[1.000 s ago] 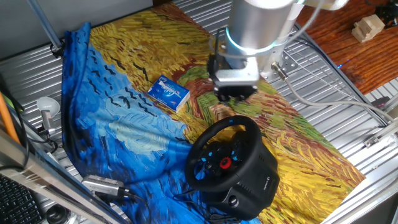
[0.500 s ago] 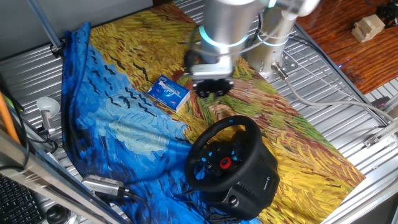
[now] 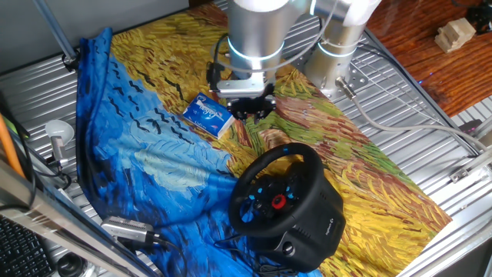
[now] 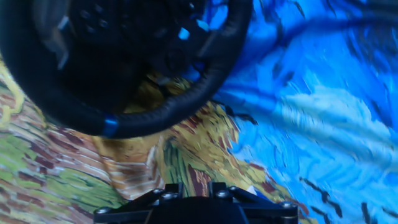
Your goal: Rotate the steering wheel 90 degrees counterclockwise
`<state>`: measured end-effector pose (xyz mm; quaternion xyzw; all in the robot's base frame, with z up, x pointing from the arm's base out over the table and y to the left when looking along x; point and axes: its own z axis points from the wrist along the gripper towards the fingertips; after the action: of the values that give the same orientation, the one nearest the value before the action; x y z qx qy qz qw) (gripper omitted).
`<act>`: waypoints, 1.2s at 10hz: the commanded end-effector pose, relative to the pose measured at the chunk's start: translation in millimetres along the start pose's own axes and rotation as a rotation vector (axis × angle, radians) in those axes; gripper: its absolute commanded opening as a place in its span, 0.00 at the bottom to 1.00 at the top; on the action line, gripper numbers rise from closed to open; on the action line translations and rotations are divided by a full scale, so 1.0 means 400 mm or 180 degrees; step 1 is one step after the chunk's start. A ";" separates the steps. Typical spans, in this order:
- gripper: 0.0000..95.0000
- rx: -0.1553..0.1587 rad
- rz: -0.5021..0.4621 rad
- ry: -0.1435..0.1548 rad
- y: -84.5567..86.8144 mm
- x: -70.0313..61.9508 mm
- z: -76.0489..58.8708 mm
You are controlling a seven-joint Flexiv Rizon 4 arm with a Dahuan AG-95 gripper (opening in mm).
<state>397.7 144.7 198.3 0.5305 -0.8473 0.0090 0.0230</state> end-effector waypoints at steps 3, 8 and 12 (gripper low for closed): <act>0.00 -0.0271 0.0112 -0.0029 -0.018 0.005 0.028; 0.00 -0.0333 0.0221 -0.0017 -0.030 0.063 0.053; 0.00 -0.0323 0.0279 0.0104 -0.031 0.099 0.053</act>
<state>387.1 101.1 181.8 0.4890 -0.8702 -0.0278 0.0539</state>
